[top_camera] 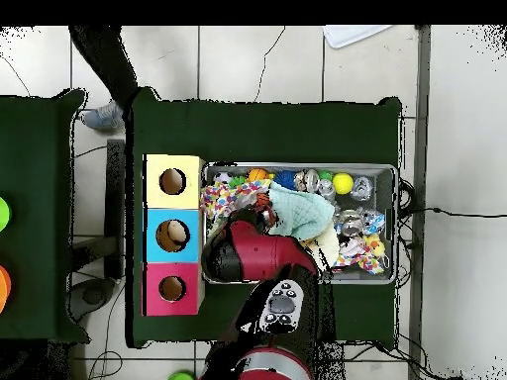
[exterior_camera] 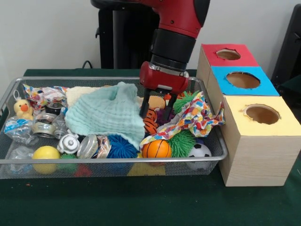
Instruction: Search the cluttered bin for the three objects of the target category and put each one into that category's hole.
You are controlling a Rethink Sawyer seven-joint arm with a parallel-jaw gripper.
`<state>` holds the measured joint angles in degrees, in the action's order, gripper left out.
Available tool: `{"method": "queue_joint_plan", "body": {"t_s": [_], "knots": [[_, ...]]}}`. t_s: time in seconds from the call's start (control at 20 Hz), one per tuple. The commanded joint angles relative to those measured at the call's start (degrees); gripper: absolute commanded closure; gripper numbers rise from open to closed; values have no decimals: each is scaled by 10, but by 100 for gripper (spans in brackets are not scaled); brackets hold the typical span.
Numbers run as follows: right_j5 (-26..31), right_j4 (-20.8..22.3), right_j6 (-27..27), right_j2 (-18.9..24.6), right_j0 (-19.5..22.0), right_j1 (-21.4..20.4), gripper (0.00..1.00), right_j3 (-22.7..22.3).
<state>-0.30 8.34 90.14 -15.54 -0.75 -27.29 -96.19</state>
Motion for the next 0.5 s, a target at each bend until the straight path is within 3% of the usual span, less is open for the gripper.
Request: {"method": "queue_joint_plan", "body": {"t_s": [0.05, 0.5], "knots": [[-27, 39, 46, 37, 30, 16, 0, 43], [-26, 53, 64, 53, 57, 21, 0, 31]]}}
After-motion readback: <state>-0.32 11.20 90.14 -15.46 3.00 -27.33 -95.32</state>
